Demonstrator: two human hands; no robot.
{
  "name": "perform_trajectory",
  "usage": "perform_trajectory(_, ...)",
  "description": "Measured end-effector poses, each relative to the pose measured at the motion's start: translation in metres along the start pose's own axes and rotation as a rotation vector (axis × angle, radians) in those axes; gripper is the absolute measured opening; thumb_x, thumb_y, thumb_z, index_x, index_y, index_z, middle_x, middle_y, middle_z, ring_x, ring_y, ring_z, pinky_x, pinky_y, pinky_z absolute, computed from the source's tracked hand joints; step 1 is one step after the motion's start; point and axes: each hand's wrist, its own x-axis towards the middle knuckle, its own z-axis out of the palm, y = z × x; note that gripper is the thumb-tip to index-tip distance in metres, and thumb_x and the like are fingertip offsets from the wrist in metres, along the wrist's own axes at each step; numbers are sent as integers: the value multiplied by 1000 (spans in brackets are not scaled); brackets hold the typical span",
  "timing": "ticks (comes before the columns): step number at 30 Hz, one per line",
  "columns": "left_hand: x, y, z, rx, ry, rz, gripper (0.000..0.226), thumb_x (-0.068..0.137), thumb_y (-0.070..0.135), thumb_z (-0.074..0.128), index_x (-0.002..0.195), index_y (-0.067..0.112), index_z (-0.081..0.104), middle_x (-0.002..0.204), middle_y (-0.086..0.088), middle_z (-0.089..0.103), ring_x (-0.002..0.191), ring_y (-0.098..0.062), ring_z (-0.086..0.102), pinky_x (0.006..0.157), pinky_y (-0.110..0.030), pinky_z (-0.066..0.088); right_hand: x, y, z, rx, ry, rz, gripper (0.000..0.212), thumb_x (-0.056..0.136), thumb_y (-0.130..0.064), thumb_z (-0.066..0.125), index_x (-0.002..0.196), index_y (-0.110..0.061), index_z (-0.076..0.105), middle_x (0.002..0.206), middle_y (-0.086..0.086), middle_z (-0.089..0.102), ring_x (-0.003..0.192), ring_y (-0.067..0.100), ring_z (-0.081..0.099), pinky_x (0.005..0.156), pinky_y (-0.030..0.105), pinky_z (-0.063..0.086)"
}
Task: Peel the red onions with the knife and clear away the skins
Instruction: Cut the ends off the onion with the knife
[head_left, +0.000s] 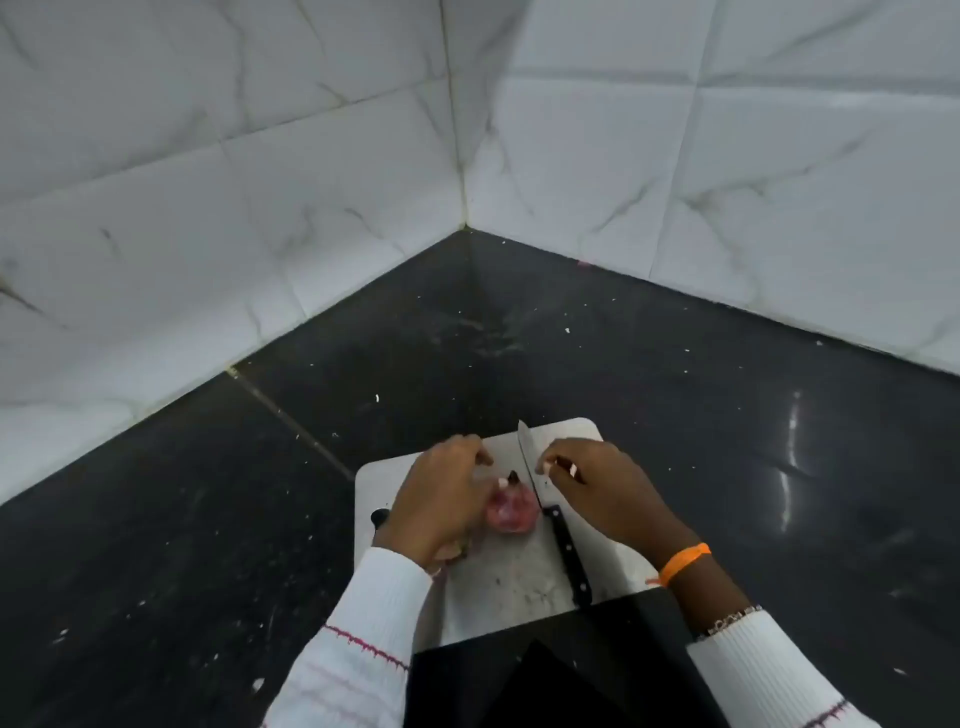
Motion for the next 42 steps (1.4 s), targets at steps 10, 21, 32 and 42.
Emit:
perform_trajectory(10, -13, 5, 46, 10, 72, -42, 38, 83, 20, 66, 117, 19, 48, 122, -2, 52, 110, -18, 50, 88, -25, 40, -36, 7, 37, -56, -140, 264, 27, 83, -30, 63, 99, -20, 44, 105, -4, 48, 87, 19, 54, 68, 31, 42)
perform_trajectory(21, -19, 8, 69, -61, 219, -113, 58, 74, 31, 74, 126, 20, 50, 123, 0, 55, 113, -18, 45, 95, -27, 36, -36, 18, 26, 348, -46, 436, 32, 79, -9, 65, 99, -14, 40, 90, -1, 55, 80, 22, 59, 72, 40, 51)
perform_trajectory(32, -14, 18, 79, -163, 225, -80, 65, 71, 26, 76, 127, 23, 43, 129, 1, 40, 115, -15, 41, 92, -21, 39, -36, 5, 16, 859, 39, 657, 7, 97, -18, 38, 93, -17, 44, 69, 1, 51, 50, 9, 37, 42, 17, 31)
perform_trajectory(42, -5, 5, 66, -185, 229, -113, 58, 86, 26, 64, 138, 18, 41, 140, 0, 46, 128, -18, 38, 106, -31, 32, -47, -5, 10, 1009, -48, 506, 29, 101, -18, 32, 104, -3, 57, 62, 3, 48, 41, 4, 32, 38, 16, 28)
